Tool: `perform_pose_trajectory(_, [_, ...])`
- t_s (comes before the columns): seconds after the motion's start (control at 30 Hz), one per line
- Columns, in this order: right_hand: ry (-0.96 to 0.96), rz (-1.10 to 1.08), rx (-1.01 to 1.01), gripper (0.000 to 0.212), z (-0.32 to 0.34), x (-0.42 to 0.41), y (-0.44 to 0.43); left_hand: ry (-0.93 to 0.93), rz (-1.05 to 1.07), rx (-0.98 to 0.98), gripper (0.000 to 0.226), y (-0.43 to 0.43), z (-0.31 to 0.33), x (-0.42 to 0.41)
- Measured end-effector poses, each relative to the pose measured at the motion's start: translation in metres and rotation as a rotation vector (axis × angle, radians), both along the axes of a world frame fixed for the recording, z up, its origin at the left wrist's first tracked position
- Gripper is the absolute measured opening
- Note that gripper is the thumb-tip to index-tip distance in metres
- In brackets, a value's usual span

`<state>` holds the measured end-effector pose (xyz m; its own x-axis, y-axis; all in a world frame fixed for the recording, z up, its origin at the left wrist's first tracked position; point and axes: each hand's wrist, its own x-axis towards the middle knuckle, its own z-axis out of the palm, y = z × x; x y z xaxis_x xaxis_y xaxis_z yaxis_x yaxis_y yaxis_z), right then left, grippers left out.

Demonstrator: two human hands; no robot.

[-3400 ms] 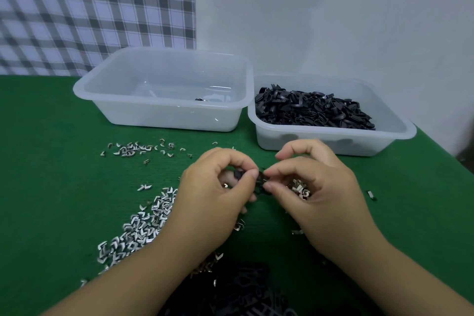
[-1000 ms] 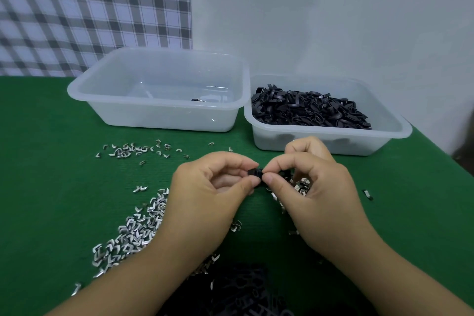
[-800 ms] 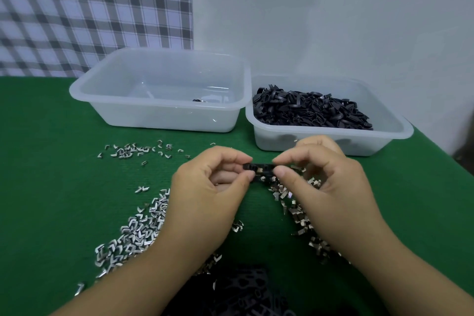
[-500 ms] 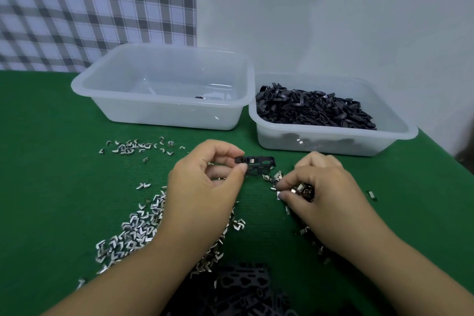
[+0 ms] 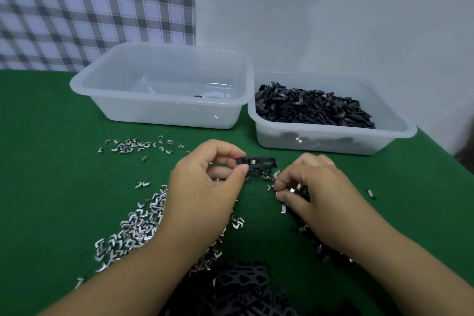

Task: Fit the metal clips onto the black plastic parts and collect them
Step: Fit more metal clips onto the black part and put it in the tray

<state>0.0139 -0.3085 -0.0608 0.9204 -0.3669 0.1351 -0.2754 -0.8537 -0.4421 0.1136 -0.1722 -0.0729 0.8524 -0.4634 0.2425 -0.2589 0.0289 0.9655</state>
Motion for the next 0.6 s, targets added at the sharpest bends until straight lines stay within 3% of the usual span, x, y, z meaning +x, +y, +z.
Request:
perform_pose_trajectory(0.2, [0.010, 0.089, 0.050, 0.020, 0.016, -0.009, -0.009, 0.013, 0.007, -0.002, 0.024, 0.001, 0.000, 0.000])
perform_pose_trajectory(0.33, [0.093, 0.166, 0.009, 0.012, 0.016, -0.008, -0.009, 0.001, 0.004, -0.006, 0.026, 0.000, -0.001, 0.001])
perform_pose_trajectory(0.6, [0.035, 0.201, 0.006, 0.011, 0.007, -0.005, -0.010, -0.094, -0.043, 0.059, 0.037, 0.001, -0.006, 0.003])
